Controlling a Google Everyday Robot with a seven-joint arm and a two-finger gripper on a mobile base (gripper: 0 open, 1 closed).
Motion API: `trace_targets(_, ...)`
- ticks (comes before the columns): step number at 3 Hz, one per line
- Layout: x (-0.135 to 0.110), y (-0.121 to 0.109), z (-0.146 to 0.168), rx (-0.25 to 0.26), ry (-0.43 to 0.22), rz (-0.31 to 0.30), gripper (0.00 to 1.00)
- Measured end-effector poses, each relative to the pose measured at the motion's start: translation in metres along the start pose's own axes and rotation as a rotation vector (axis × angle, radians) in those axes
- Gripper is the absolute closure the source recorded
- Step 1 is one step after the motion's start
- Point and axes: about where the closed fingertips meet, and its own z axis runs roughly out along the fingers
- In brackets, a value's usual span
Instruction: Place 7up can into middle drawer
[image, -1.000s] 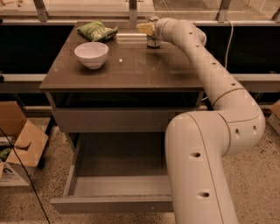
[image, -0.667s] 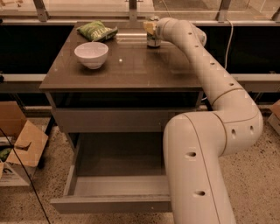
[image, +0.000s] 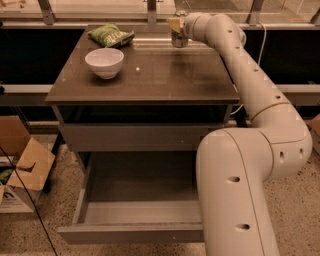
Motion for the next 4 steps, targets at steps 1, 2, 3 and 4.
trace_targets(1, -0.02, 0.024, -0.039, -0.112, -0.002, -0.083, 1.0)
trace_targets(2, -0.019, 0.047, -0.07, -0.189, 0.013, -0.129, 1.0)
trace_targets(3, -0.036, 0.06, -0.118, -0.205, -0.02, -0.134, 1.0)
trace_targets(4, -0.044, 0.074, -0.17, -0.196, -0.064, -0.109, 1.0)
